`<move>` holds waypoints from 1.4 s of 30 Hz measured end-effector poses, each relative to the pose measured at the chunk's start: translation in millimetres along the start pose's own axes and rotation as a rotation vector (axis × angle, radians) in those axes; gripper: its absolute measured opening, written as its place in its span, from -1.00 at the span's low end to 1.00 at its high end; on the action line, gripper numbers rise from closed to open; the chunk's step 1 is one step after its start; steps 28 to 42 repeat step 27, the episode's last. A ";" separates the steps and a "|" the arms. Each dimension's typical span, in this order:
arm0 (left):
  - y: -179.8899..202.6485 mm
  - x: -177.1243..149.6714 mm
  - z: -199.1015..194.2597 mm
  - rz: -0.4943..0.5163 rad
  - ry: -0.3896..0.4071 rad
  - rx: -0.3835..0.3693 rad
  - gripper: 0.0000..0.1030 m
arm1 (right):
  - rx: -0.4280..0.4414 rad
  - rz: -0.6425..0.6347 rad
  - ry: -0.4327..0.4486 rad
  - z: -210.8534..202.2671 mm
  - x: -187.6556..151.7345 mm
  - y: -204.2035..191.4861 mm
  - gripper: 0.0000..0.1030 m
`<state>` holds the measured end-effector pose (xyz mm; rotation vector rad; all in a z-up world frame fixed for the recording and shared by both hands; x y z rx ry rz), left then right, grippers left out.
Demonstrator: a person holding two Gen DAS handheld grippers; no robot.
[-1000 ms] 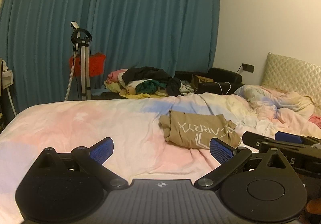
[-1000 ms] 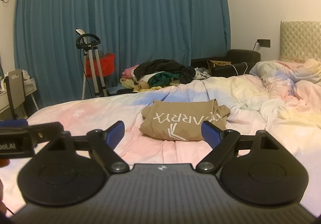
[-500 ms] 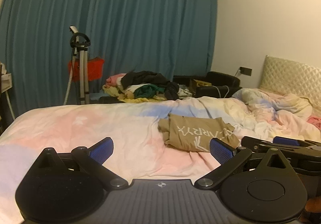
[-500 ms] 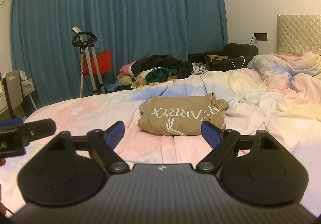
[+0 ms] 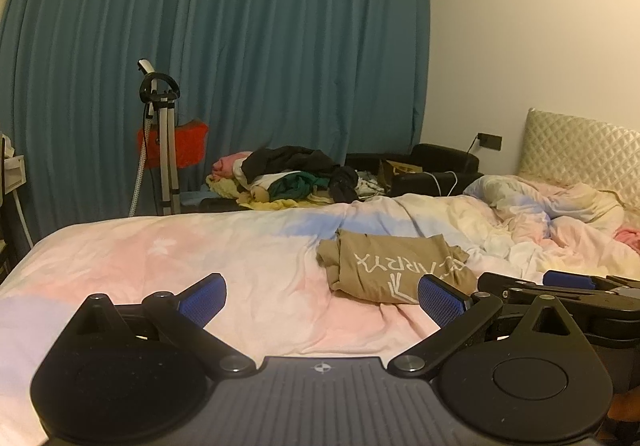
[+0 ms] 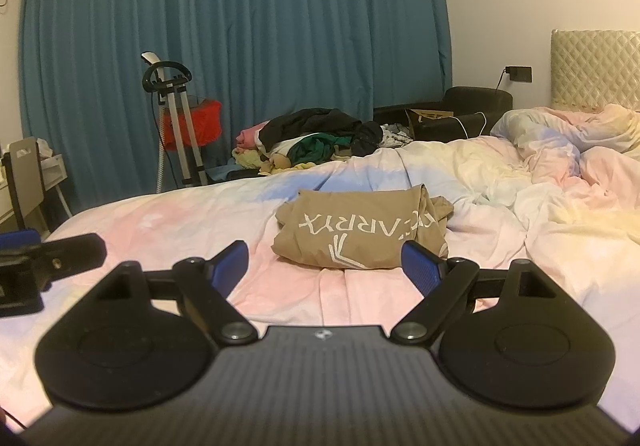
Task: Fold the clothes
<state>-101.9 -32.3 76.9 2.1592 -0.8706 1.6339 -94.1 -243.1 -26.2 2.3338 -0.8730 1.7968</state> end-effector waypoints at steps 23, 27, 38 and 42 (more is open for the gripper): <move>0.8 0.8 -4.2 0.016 -0.001 0.017 0.99 | -0.008 0.014 -0.014 1.9 -1.6 0.8 0.66; -1.6 1.9 -7.3 0.012 0.005 0.009 0.99 | -0.009 0.017 -0.013 1.4 -1.5 1.5 0.66; -1.6 1.9 -7.3 0.012 0.005 0.009 0.99 | -0.009 0.017 -0.013 1.4 -1.5 1.5 0.66; -1.6 1.9 -7.3 0.012 0.005 0.009 0.99 | -0.009 0.017 -0.013 1.4 -1.5 1.5 0.66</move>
Point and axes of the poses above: each gripper's, at about its wrist camera, not at the fingertips, and z roughly the way its jaws point, y to its right, x to its top, the point moved 1 cm from there along z, roughly the way its jaws point, and after that the axes turned 9 degrees about z, right-handed, at the moved point
